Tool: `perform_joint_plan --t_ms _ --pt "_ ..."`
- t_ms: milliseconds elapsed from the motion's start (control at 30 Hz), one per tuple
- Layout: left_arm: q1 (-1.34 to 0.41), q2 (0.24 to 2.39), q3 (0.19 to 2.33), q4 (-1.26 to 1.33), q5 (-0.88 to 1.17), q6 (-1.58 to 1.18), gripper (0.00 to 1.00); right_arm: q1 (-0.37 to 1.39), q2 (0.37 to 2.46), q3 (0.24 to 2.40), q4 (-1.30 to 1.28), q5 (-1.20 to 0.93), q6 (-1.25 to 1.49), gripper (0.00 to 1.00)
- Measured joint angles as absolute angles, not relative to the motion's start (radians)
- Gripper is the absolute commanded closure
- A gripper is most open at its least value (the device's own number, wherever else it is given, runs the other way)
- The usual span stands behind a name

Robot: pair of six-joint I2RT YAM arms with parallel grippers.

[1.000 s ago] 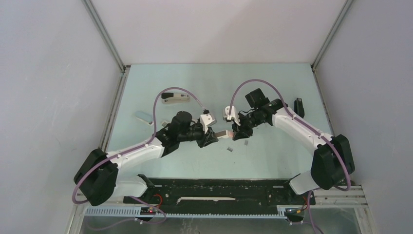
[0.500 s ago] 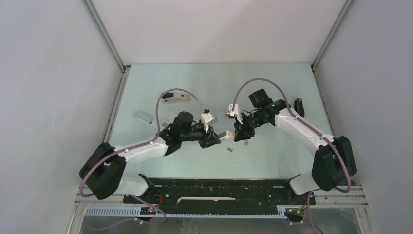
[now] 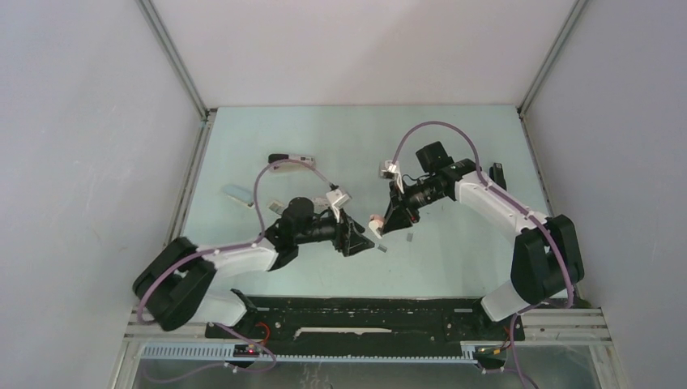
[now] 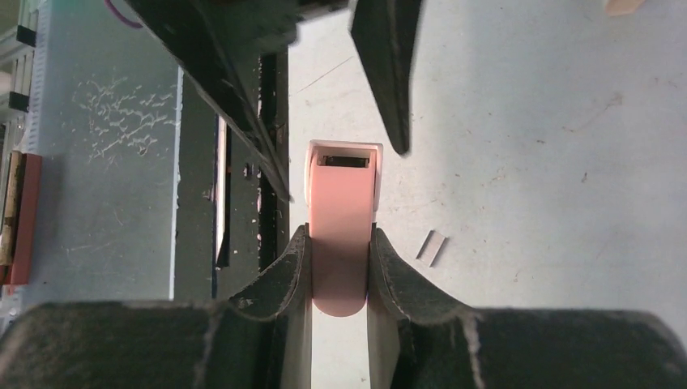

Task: Unload the staples from the stapler
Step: Unload the staple at the center of the board, then place the stapler at the center of the board.

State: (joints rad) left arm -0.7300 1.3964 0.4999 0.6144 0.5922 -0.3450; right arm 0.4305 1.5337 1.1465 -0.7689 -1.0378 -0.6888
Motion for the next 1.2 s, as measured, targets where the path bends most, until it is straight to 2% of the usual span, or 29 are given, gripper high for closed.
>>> perform_joint_plan --t_ms 100,200,233,433,533,733,867,967,1133,1200 --pt "-0.73 1.251 0.436 0.578 0.516 -0.35 0.19 0.414 1.535 1.148 -0.768 -1.04 -0.675 1.0" --pt "-0.731 1.027 0.392 0.463 0.382 -0.361 0.02 0.423 1.535 1.148 -0.761 -1.009 -0.66 1.0" --pt "-0.73 0.93 0.382 0.405 0.33 -0.369 0.0 0.434 1.535 1.148 -0.756 -0.991 -0.653 1.0" --pt "-0.73 0.326 0.413 0.017 0.0 -0.431 0.0 0.65 1.621 1.256 -0.717 -0.79 -0.57 1.0" --pt "-0.73 0.158 0.525 -0.152 -0.131 -0.434 0.0 0.767 1.755 1.404 -0.702 -0.689 -0.514 1.0" --pt "-0.73 0.086 0.775 -0.362 -0.261 -0.337 0.0 0.969 2.097 1.829 -0.729 -0.478 -0.413 1.0" --pt "-0.73 0.059 0.785 -0.425 -0.291 -0.257 0.0 1.06 2.333 2.162 -0.794 -0.356 -0.384 1.0" --pt "-0.73 0.019 0.741 -0.452 -0.308 -0.212 0.0 1.103 2.492 2.379 -0.834 -0.284 -0.371 0.95" --pt "-0.73 0.004 0.685 -0.467 -0.324 -0.167 0.0 1.15 2.548 2.412 -0.854 -0.181 -0.372 0.91" --pt "-0.73 0.004 0.667 -0.468 -0.33 -0.157 0.0 1.155 2.56 2.431 -0.853 -0.153 -0.372 0.87"
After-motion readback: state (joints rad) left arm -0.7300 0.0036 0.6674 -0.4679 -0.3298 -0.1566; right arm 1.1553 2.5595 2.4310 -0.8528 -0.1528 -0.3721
